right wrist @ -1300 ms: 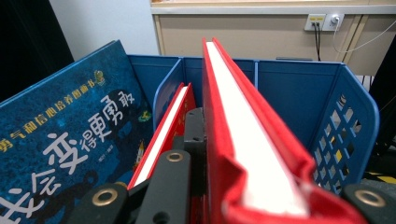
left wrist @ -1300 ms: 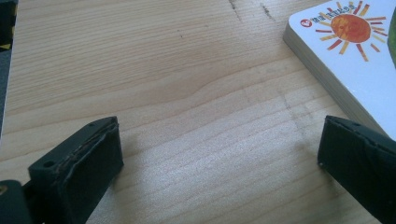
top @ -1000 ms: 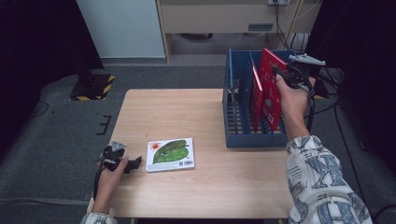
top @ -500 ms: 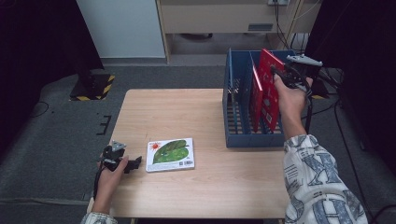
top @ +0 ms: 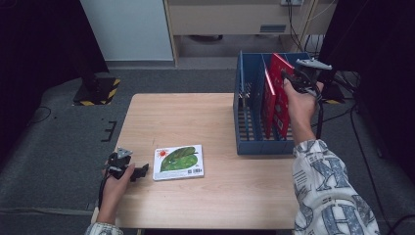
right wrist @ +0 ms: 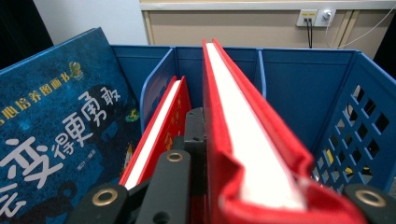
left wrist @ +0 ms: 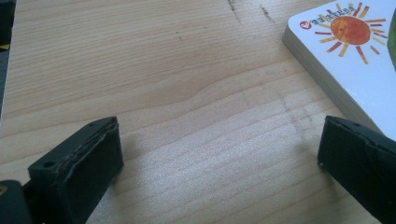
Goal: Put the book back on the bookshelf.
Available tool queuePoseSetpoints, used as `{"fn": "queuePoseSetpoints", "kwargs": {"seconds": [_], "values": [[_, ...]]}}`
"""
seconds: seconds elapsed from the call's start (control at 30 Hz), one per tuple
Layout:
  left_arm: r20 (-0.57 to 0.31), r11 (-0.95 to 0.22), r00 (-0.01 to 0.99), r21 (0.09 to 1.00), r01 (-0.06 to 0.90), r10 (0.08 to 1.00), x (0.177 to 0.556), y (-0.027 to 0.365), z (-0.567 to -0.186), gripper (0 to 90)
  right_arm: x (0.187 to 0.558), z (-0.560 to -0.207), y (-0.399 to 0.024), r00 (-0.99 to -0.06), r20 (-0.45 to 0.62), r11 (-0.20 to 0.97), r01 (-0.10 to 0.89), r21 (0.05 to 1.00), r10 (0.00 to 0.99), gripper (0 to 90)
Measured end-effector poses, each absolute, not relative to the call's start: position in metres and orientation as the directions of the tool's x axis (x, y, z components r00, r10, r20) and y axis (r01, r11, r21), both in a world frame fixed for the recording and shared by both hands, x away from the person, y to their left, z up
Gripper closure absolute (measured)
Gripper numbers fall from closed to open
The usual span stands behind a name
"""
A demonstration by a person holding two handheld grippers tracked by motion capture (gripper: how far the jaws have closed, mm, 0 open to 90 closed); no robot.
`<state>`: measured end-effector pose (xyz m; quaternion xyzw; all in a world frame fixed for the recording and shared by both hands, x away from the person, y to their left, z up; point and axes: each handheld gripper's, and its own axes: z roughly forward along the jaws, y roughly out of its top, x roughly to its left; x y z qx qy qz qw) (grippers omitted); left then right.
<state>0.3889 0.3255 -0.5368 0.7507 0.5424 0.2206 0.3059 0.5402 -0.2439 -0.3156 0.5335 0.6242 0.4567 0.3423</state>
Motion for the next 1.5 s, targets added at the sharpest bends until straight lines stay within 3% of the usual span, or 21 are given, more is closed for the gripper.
{"fn": "queuePoseSetpoints", "kwargs": {"seconds": [1.5], "values": [[0.005,-0.245,0.336,0.696,0.675,0.942,0.39,0.323,-0.537,0.0,0.547,-0.355,-0.24,-0.171,0.053,0.017,0.383,0.924,0.984,78.8]]}}
